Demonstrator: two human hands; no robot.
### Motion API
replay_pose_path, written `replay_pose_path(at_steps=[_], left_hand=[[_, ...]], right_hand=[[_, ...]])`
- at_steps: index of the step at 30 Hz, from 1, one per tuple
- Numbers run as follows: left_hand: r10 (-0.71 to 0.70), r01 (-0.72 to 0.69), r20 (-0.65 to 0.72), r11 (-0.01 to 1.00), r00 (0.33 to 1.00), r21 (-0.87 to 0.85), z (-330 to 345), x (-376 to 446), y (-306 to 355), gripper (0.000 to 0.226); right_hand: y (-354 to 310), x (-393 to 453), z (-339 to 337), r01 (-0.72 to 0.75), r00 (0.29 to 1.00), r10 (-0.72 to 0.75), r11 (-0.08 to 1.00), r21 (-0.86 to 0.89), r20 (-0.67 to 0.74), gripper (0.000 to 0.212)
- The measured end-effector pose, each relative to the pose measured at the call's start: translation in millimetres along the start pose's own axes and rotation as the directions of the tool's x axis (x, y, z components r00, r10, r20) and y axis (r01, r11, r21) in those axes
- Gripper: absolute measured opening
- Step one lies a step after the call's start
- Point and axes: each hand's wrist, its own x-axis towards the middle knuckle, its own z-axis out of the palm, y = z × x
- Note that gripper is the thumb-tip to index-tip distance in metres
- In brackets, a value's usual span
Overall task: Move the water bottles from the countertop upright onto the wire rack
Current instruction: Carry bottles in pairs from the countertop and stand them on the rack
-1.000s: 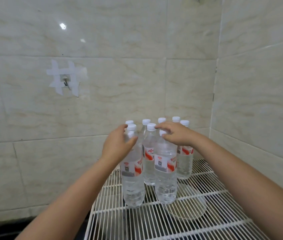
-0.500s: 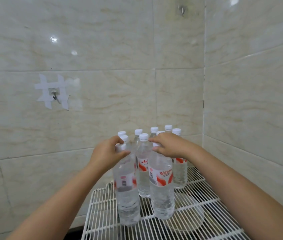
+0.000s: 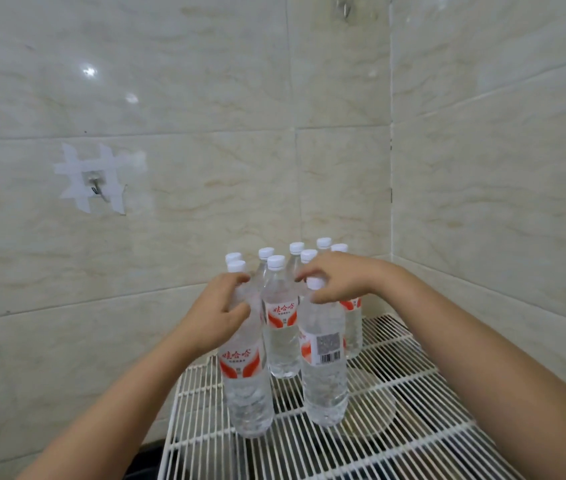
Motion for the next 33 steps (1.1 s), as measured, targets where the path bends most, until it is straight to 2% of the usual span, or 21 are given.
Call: replay_pose_path(at_steps=[2,4,6,8,10,13,16,19,23,27,33], left_hand=[[0.034,-0.038,0.069,0.998,0.997,0.056,-7,1,-2,0.049],[0.041,-0.044,0.066,0.998,0.997,0.048,-11,1,-2,0.05],[0.04,-0.042,0.039,0.998,0.998,0.049,-11,1,-1,0.049],[0.048,-0.049,0.024,0.997,0.999,0.065,-9,2,1,0.048],[0.051,-0.052,0.012,0.996,0.999,0.074,-8,1,3,0.047],[0.037,-0.036,-0.012,0.992,0.999,0.122,-9,0,3,0.048],[-0.032,0.041,-0.052,0.982,0.998,0.182,-8,-2,3,0.047],[-0.063,0.08,-0.132,0.989,0.989,0.126,-3,0,8,0.041],[-0.088,0.108,-0.136,0.984,0.987,0.144,5,10,10,0.04],[-0.083,0.103,-0.141,0.985,0.987,0.14,12,20,8,0.04],[-0.101,0.123,-0.176,0.985,0.979,0.121,18,29,-2,0.039]], right_hand=[[8,-5,-4,0.045,0.999,-0.044,0.996,0.073,-0.015,0.047],[8,-6,-3,0.064,0.997,-0.06,0.995,0.075,-0.046,0.04],[3,-4,1,0.003,0.992,-0.013,0.997,-0.079,-0.126,0.032],[-5,-2,7,-0.094,0.972,0.038,0.967,-0.236,-0.23,0.039],[-13,0,15,-0.133,0.958,0.054,0.953,-0.271,-0.28,0.042],[-19,-1,15,-0.114,0.966,0.051,0.964,-0.239,-0.254,0.035],[-17,-5,9,-0.076,0.982,0.056,0.992,-0.105,-0.179,0.024],[-16,-4,11,-0.049,0.977,0.045,0.999,-0.015,-0.211,0.022],[-17,8,12,-0.001,0.977,0.016,0.997,0.073,-0.213,0.015],[-16,24,10,0.011,0.976,0.011,0.995,0.102,-0.217,0.028],[-4,43,18,0.02,0.97,0.02,0.987,0.161,-0.243,0.031]])
